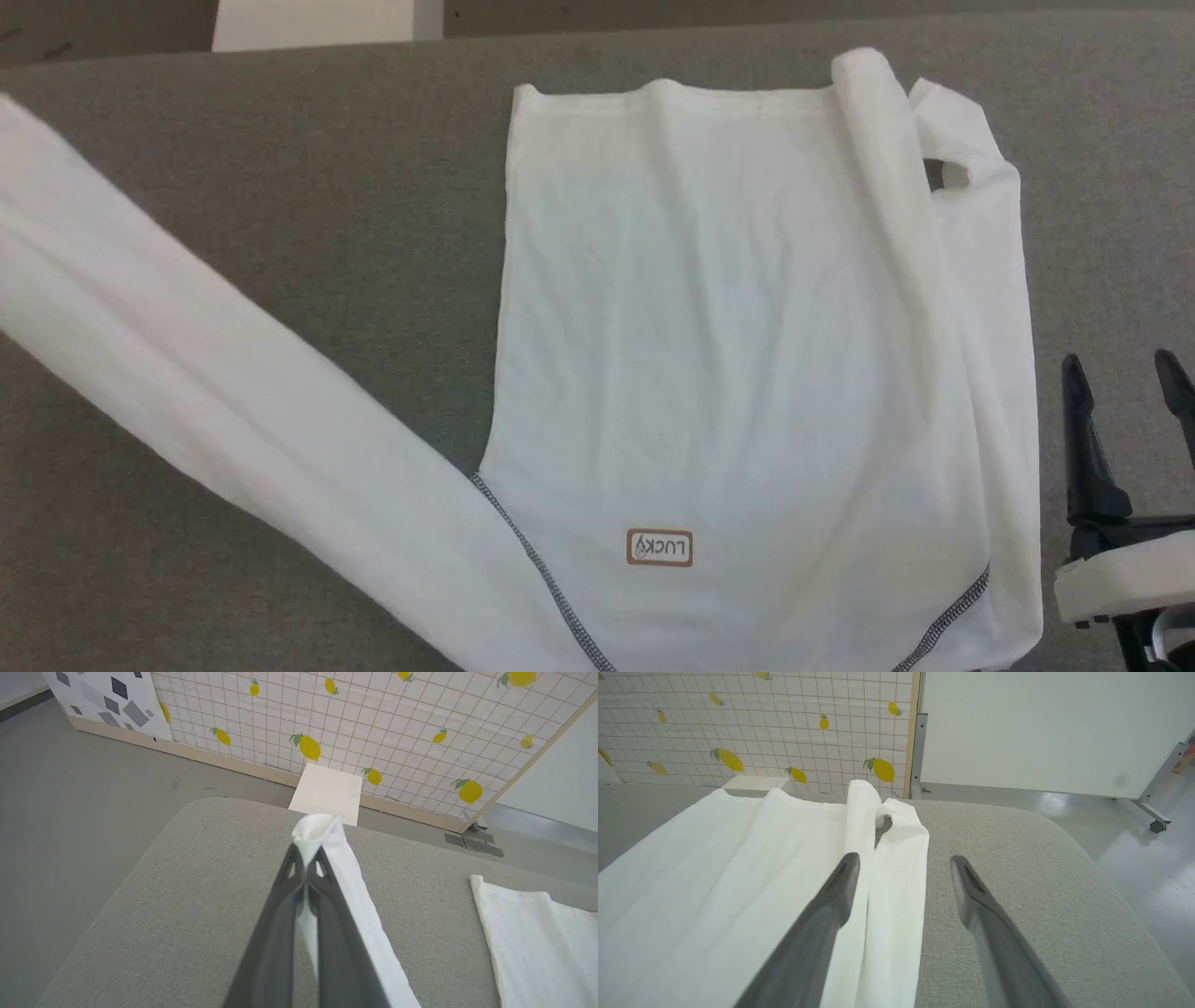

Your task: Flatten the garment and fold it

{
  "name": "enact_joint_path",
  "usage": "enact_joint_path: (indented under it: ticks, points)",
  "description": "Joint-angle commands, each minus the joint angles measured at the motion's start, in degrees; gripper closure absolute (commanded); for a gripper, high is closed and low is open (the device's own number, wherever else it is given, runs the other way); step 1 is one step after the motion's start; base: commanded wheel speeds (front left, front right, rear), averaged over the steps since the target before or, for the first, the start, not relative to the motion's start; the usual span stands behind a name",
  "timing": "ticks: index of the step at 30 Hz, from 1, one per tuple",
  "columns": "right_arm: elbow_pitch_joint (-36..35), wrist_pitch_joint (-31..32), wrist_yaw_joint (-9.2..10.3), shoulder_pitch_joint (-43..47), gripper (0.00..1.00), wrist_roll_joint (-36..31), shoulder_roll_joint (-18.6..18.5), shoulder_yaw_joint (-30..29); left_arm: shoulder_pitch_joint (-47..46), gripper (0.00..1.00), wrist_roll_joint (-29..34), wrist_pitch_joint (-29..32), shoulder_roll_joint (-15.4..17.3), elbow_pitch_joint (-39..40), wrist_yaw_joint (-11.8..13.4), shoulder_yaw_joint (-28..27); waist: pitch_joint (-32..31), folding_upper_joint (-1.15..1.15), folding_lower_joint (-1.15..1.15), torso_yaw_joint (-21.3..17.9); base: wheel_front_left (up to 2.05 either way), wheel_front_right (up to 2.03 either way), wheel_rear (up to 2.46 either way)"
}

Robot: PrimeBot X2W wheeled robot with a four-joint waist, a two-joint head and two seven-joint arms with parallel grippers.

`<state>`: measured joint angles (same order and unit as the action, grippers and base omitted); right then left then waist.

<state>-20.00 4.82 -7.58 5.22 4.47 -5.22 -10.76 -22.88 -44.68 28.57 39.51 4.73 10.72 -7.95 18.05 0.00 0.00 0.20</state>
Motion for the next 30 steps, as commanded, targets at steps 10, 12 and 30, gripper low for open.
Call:
enact_joint_path:
  ticks: [10, 12, 30]
  points:
    - [-0.4, 0.6, 0.09, 3.2, 0.00, -0.7, 2.1, -0.5, 23.7, 1.00, -5.1, -1.8, -3.6, 10.3, 2.5, -14.9, -9.2, 0.00, 0.00, 5.8, 0.00, 0.00, 0.00]
    - [-0.4, 0.6, 0.09, 3.4, 0.00, -0.6, 2.2, -0.7, 24.7, 1.00, -5.9, -1.8, -4.4, 11.5, 2.2, -15.2, -9.7, 0.00, 0.00, 6.0, 0.00, 0.00, 0.00]
    - [-5.3, 2.1, 0.09, 1.4, 0.00, -1.5, 2.3, -11.9, 5.2, 1.00, -3.6, 3.6, -17.1, 32.7, 4.8, 17.9, -10.7, 0.00, 0.00, 3.3, 0.00, 0.00, 0.00]
